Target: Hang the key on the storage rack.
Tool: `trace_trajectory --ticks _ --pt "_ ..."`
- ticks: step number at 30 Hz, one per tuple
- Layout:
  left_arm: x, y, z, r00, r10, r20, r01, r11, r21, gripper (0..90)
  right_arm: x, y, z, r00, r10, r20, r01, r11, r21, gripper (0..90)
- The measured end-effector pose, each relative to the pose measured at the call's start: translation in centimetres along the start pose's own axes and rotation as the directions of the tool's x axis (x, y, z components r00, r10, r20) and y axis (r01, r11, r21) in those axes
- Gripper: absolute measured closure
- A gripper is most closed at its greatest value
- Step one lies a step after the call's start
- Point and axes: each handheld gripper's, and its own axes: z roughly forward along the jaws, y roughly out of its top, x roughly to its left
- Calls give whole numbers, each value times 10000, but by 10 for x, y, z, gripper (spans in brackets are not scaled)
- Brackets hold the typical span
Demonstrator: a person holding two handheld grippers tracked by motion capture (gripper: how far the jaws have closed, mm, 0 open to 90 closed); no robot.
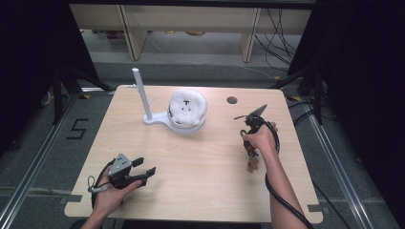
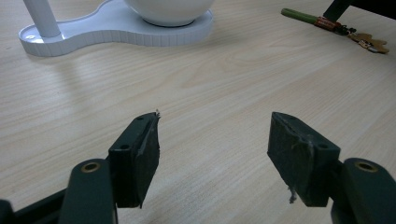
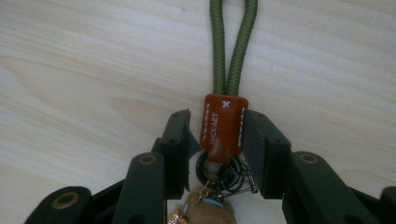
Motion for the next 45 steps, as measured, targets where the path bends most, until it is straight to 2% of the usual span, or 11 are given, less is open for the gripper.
trace_trajectory --ticks 22,23,25,27,29,30,33,37,39,44,45 --pt "-1 0 0 10000 -22 16 22 10000 2 334 3 5 16 9967 -120 802 108 9998 156 668" --pt "-1 0 0 10000 -11 19 11 10000 12 334 1 4 16 9963 -480 713 476 9988 69 671" --pt "-1 -1 0 10000 -14 36 14 10000 22 334 1 4 15 9989 -325 332 318 9993 202 678" --pt "-1 -1 0 10000 -21 37 21 10000 17 334 2 2 15 9974 -153 703 154 9999 -1 683" --pt "-1 0 -1 10000 -8 -1 8 10000 43 334 5 -2 12 9993 372 39 -372 9993 -26 686" --pt "-1 0 -1 10000 5 2 -5 10000 36 334 2 -4 12 9996 10 277 1 9992 -408 687" --pt "-1 1 -1 10000 -5 24 5 10000 26 335 -1 -12 8 10000 -19 10 19 9954 -960 689" --pt "-3 2 0 9997 -40 245 42 10000 -78 341 -2 -24 1 9989 -276 -372 198 9806 -1949 689" --pt "-4 4 0 9995 -78 304 82 9999 -139 345 -1 -33 -2 9958 -659 -641 460 9607 -2737 690" --pt "-6 12 -2 9991 -163 384 173 9995 -257 352 6 -51 -12 9907 -940 -982 507 9260 -3741 690" --pt "-6 13 -1 9981 -199 576 221 9990 -380 354 7 -53 -13 9836 -1265 -1286 626 9081 -4141 690"
